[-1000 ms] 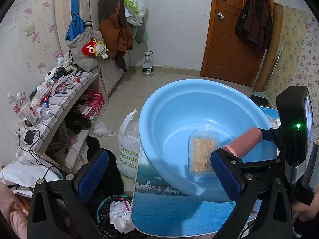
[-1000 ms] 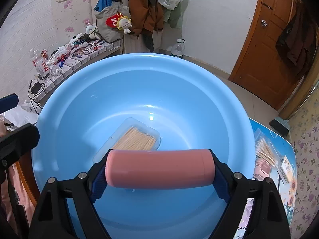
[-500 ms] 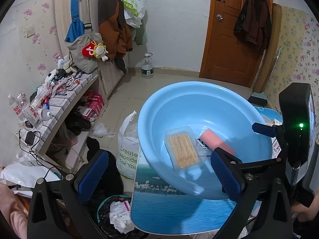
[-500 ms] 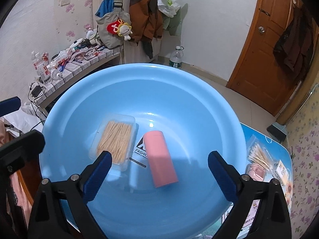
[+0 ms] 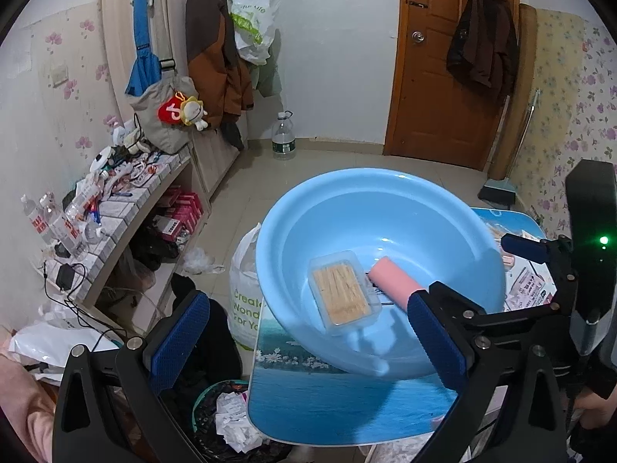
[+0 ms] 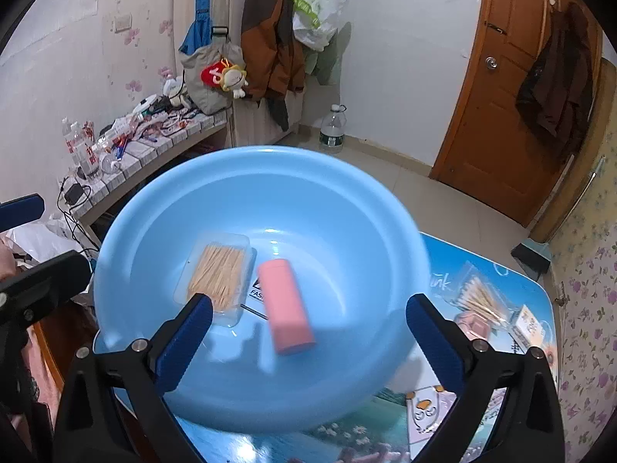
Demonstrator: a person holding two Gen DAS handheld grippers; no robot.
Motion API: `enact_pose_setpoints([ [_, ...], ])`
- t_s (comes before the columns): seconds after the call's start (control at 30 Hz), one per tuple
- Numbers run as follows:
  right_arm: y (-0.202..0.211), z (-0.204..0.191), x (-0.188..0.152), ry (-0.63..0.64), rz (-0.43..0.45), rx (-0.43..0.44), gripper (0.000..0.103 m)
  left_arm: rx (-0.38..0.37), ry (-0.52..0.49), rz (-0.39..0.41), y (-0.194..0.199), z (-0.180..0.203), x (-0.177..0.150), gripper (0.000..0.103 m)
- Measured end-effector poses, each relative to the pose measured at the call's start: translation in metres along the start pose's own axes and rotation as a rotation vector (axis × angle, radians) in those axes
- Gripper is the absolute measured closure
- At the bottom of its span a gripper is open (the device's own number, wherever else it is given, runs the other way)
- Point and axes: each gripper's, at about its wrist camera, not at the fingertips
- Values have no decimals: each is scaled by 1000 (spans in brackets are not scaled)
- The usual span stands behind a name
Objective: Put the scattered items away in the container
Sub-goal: 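Lower the pink cylinder into the basin and open the right gripper, then withdraw both grippers from the basin back toward the table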
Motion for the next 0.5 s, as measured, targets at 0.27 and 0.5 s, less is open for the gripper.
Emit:
enact_pose_setpoints([
  [0.27, 44, 31, -7, -56, 80, -20, 1, -5, -35, 27, 20, 27, 4, 0],
  [0.5, 87, 68, -27, -112, 136, -43, 0, -30, -79, 45, 35, 68, 4, 0],
])
Point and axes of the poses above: each gripper's, at about its wrist camera, not at the fingertips, and y roughly against the way its jaws point, z to its right, x to its top, and after that the axes turned 3 degrees about -x, right-handed
